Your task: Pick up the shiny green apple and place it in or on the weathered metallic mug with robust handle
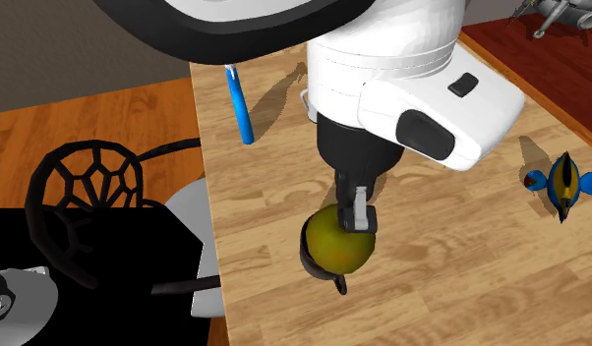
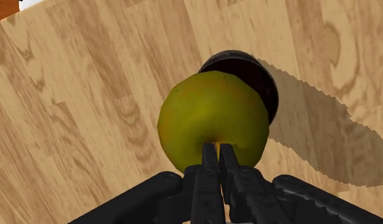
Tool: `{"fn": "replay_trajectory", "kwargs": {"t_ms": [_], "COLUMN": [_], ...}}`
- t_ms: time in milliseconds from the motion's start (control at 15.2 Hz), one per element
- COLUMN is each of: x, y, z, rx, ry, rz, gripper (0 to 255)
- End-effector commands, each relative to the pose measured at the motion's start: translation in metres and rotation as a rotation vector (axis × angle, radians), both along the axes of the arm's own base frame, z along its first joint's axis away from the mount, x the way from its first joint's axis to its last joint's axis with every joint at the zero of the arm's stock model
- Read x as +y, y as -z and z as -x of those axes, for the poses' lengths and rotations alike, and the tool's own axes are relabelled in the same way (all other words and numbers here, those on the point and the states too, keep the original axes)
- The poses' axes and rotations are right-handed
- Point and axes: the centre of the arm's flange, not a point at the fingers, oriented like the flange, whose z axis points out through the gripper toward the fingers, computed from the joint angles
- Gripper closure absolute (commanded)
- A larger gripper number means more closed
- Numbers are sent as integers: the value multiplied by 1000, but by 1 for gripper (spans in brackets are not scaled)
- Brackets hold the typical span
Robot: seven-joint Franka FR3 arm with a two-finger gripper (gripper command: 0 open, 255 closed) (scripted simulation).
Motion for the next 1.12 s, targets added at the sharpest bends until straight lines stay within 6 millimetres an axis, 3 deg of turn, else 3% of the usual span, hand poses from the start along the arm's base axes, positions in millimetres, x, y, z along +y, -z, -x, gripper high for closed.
{"fn": "replay_trajectory", "kwargs": {"t_ms": [0, 396, 462, 792, 1056], "x": [0, 0, 0, 0, 7], "y": [3, 3, 3, 3, -47], "z": [0, 0, 0, 0, 3], "rx": [-1, -1, -1, -1, -1], "ry": [0, 0, 0, 0, 0], "rz": [0, 0, 0, 0, 0], "gripper": [255, 255, 0, 0, 0]}}
